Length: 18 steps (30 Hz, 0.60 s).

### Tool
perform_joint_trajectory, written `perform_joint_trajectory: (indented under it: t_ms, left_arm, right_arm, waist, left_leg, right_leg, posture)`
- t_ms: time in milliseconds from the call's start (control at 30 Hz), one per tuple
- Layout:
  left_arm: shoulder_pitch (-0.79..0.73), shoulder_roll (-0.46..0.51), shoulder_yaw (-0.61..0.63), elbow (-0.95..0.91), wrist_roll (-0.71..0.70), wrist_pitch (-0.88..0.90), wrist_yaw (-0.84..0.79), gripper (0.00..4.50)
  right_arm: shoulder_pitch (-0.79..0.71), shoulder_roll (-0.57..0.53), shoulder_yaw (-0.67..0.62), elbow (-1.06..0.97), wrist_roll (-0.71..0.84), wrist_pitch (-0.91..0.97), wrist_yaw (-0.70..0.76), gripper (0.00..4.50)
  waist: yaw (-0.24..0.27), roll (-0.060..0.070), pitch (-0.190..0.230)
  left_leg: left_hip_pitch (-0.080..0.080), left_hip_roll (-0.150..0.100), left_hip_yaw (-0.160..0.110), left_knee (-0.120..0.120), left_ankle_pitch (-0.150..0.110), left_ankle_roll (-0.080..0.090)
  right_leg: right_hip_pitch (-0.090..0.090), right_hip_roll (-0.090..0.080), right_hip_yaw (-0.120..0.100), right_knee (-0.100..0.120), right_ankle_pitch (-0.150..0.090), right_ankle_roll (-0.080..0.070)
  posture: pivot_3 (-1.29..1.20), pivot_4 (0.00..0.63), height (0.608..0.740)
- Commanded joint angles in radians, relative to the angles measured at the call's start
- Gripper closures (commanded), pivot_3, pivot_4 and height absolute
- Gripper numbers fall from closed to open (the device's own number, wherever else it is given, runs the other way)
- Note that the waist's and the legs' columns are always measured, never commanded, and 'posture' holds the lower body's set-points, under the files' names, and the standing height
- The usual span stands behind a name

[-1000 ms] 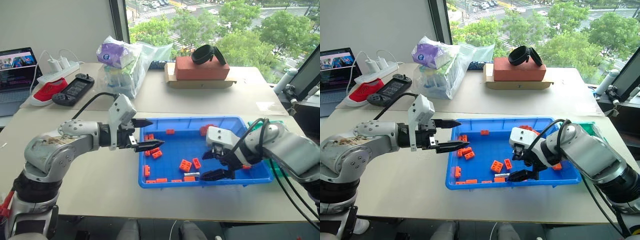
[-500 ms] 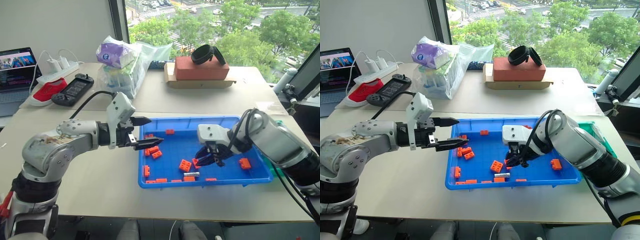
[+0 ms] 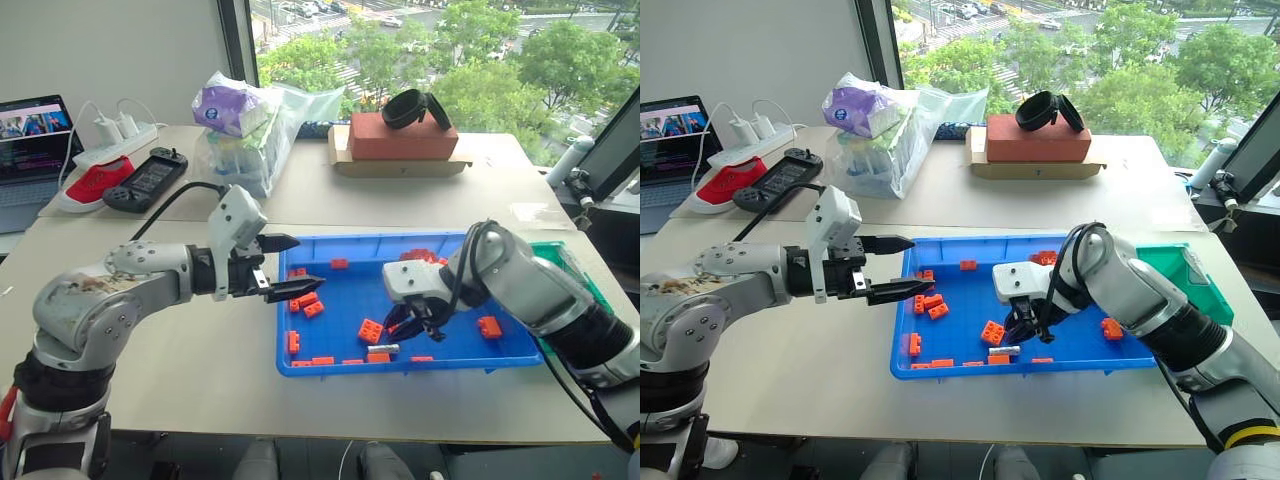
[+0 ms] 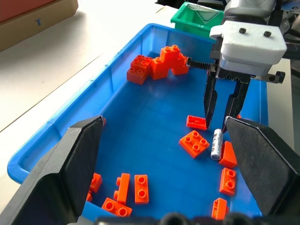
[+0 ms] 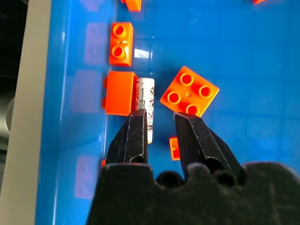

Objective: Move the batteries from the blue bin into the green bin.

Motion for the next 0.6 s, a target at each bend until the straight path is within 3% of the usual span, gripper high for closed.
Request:
perform_joint_trajectory:
  t_ms: [33,600]
  left_arm:
    - [-0.003,0.016,0.024,-0.031,-0.019,0.005,0.000,0.00]
    - [-0.009,0.035,0.019,-0.029,-0.042,0.001,0.005,0.00]
  right_arm:
    - [0.002,-0.002,-0.011,-0.013,-0.021,-0.017,0.028,3.32]
    - [0.044,0.060,0.028,0.033,-0.143,-0.035,0.021,3.32]
  waist:
    - [-0.001,0.000,0.000]
    - [-0.002,-0.001,-0.001]
  left_leg:
    - [0.000,0.000,0.000,0.000,0.000,0.000]
    - [0.001,0.000,0.000,0.000,0.000,0.000]
  right_leg:
    - [0.000,0.000,0.000,0.000,0.000,0.000]
    - [0.001,0.000,0.000,0.000,0.000,0.000]
  posture:
    - [0.00,0.150,0.740]
    - [0.00,0.150,0.740]
